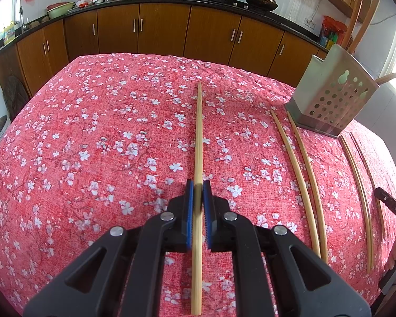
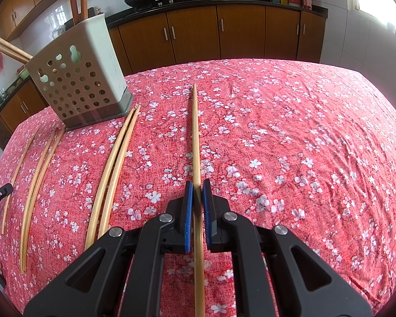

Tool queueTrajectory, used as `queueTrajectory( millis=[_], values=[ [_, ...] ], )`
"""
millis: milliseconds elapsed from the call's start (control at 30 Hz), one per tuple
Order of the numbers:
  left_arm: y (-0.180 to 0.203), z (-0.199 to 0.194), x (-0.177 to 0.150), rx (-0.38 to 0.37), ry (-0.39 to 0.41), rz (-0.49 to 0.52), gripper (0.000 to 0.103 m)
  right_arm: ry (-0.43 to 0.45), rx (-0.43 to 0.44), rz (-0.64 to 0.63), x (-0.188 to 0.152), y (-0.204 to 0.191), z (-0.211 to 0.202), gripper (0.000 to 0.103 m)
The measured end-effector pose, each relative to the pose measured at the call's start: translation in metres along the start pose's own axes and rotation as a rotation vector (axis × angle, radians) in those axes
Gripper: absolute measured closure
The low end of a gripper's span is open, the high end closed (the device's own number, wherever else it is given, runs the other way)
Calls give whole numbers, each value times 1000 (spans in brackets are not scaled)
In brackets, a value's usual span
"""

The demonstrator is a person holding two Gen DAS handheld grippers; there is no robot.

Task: Organize utensils
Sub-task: 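Hold the grasped chopsticks on the table with both tools, then lift the left tool's chopstick upright over the holder while the right tool lifts its own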

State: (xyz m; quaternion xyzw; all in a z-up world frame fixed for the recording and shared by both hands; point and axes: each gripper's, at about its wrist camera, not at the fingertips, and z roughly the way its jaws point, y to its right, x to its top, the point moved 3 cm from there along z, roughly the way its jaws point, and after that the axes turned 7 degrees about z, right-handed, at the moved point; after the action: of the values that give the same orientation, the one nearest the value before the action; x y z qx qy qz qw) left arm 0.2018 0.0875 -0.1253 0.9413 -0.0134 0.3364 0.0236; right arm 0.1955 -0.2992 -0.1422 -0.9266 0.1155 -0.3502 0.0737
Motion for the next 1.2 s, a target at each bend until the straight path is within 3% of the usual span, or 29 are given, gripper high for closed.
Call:
queueTrajectory(
  millis=[267,400,567,933,1200],
  values=[
    [10,-10,-12,23,-9,71,88,-2,10,6,-14,5,-12,94],
    [8,-10,-15,31,-8,66,95,-1,16,13,-15,6,-15,95],
    [9,-15,-13,39,7,60,95,26,15,22,-13,7,-25,96],
    [19,-79,26,1,221,59,95,238,60,64,23,16,-96,96],
    [34,-124,54,-41,352,75,95,318,90,51,38,7,-117,96]
  ],
)
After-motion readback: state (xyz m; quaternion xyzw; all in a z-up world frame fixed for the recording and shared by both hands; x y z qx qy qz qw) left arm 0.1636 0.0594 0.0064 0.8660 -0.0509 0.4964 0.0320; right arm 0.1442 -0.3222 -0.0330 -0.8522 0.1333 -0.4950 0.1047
